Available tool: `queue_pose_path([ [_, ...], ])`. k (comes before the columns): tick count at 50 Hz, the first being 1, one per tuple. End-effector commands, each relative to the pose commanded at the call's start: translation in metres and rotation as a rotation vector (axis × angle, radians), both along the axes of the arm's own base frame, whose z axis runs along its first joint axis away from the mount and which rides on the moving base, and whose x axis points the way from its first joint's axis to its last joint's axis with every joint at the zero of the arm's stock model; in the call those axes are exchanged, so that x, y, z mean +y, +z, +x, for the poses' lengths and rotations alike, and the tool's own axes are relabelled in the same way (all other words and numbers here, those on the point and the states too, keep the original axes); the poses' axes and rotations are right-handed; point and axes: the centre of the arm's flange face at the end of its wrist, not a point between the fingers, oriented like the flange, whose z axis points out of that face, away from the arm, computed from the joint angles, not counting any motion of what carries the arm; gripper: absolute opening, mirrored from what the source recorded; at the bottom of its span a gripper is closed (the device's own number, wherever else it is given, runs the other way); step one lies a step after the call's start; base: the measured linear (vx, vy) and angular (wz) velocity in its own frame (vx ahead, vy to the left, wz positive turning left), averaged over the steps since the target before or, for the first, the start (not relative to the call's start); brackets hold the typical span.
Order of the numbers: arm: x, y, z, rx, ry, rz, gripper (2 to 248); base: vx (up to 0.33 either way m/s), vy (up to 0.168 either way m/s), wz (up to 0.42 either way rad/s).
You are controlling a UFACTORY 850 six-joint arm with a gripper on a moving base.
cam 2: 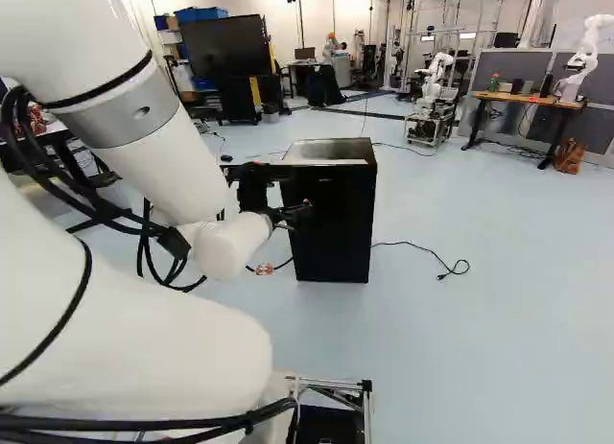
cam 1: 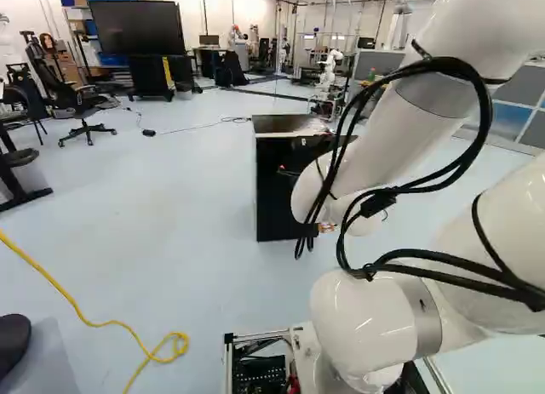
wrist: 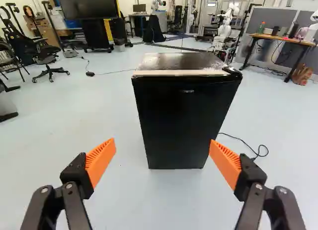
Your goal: Grab a drink from the fridge
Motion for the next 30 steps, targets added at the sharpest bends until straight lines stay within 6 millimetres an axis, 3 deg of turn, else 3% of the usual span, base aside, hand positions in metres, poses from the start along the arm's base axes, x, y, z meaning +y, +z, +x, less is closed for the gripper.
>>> queue_pose_path([
  [30,0.0,0.0,0.0,0.0,0.0,0.0,247,0.113,0.007,-0.015],
])
